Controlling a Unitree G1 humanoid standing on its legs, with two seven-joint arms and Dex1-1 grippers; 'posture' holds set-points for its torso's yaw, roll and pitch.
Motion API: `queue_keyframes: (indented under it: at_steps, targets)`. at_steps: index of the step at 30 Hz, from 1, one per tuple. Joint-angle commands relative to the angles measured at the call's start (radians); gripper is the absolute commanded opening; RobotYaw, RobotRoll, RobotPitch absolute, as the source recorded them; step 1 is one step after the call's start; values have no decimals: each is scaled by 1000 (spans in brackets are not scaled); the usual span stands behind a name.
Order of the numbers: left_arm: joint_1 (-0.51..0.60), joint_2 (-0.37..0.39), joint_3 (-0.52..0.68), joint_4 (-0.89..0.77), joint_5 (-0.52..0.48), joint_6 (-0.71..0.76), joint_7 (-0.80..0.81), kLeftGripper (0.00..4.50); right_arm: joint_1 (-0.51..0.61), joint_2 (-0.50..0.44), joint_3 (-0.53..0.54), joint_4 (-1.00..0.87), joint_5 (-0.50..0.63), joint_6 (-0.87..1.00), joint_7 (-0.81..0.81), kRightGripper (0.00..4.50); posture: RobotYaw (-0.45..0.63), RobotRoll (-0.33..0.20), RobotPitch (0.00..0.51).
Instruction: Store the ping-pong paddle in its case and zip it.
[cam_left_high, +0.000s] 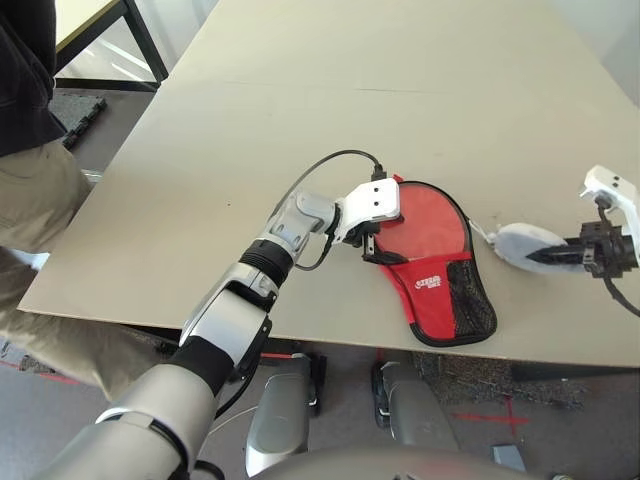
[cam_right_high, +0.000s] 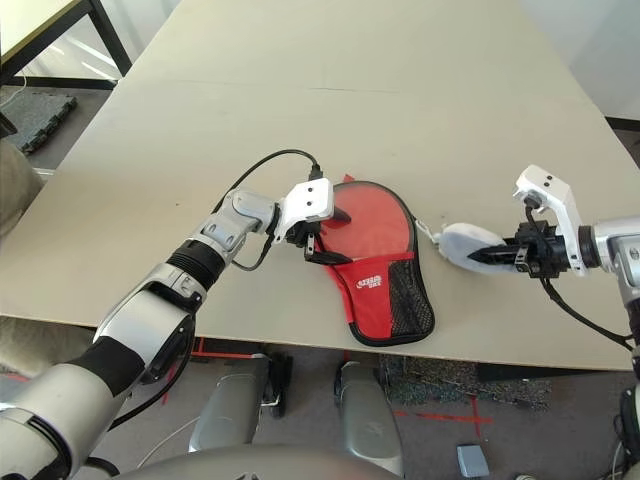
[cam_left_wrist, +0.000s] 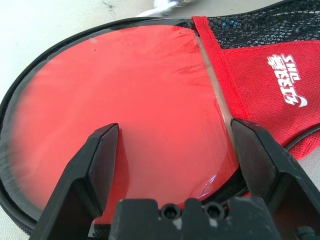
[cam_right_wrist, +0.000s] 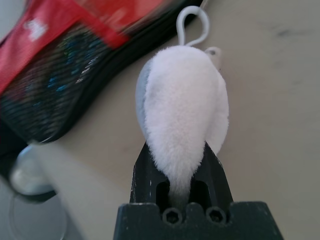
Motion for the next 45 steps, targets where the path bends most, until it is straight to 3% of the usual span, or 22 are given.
queue_keyframes:
  at_steps: [1,11,23,33,36,40,45]
  targets:
    - [35,-8,-56,68,72,17,16,4500,80,-38,40,-117,63,90,82,90,-72,0,180]
    - [27,-16,-51,85,70,12,22,4500,206,-128,118,-221,102,108,120,89,-74,0,178]
    - [21,-11,-48,96,72,5,26,4500,295,-211,178,-127,38,-7,120,89,-78,0,169]
    - [20,-14,-50,98,72,2,27,4500,339,-249,139,-77,36,-50,104,87,-85,0,162]
    - [20,-14,-49,95,70,3,27,4500,311,-220,82,-51,53,-64,55,1173,-85,0,160]
    - [20,-12,-28,73,48,19,23,4500,191,-219,-68,-50,257,165,108,2621,-84,0,158]
    - [22,-3,-13,54,39,34,22,4500,24,-172,-196,31,359,289,49,4457,-81,0,160]
